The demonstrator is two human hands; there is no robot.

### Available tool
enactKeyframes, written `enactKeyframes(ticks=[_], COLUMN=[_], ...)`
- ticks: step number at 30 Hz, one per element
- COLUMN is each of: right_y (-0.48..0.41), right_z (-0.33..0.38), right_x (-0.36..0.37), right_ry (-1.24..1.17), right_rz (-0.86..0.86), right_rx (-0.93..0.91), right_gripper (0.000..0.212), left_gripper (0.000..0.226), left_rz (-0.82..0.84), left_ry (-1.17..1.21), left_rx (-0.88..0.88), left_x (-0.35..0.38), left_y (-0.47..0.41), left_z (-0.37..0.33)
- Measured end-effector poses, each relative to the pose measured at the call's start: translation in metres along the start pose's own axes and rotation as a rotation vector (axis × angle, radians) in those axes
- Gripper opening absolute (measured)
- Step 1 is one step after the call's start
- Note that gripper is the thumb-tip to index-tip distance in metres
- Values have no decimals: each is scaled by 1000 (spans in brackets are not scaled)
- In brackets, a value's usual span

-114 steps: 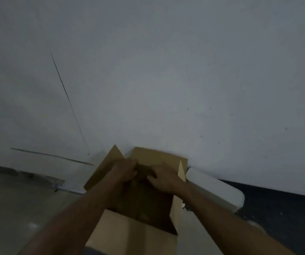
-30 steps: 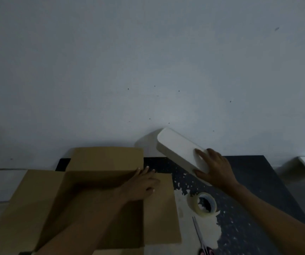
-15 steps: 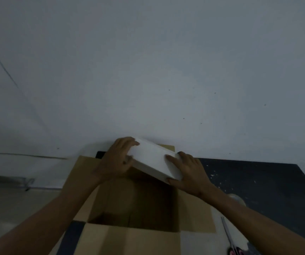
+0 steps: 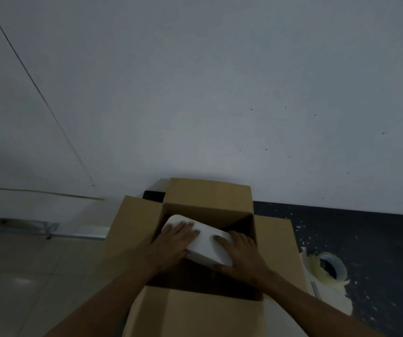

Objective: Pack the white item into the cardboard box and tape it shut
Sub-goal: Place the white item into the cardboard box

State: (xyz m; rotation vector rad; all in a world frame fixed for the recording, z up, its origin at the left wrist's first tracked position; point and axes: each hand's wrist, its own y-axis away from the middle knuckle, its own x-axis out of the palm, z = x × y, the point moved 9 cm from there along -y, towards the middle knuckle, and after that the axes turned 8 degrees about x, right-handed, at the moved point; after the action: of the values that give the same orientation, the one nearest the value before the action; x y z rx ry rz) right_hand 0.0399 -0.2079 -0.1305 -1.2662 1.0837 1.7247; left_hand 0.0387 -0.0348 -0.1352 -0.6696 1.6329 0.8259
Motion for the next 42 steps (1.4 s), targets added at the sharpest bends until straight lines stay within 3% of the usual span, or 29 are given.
enactKeyframes(ticks=[8, 13, 15, 17, 21, 35, 37, 39, 42], right_y=[-24, -21, -25, -33, -42, -51, -48, -45, -45], right_z=[4, -6, -8, 0, -3, -12, -11, -13, -18], right_x=[57, 78, 74, 55, 49, 66, 74, 82, 80], right_ry=[117, 173, 204, 184, 143, 52, 12, -21, -21], right_rz=[212, 273, 245, 130, 145, 220, 237, 245, 221], right_rx=[-55, 62, 100, 51, 120, 217, 235, 232, 212], right_gripper=[88, 95, 94, 80, 62, 71, 75, 80, 82], left_gripper=[68, 66, 66, 64, 65, 67, 79, 105, 108], left_rz=[199, 181, 144, 101, 85, 148, 157, 207, 194], left_ry=[77, 91, 109, 142, 167, 135, 77, 13, 43], left_rx=[-144, -176, -208, -247, -275, -329, -318, -335, -332], left_x=[55, 58, 57, 53, 48, 53, 65, 87, 89], left_y=[-7, -13, -16, -20, -29, -34, -33, -33, -36], left_z=[11, 9, 11, 16, 26, 28, 23, 28, 31])
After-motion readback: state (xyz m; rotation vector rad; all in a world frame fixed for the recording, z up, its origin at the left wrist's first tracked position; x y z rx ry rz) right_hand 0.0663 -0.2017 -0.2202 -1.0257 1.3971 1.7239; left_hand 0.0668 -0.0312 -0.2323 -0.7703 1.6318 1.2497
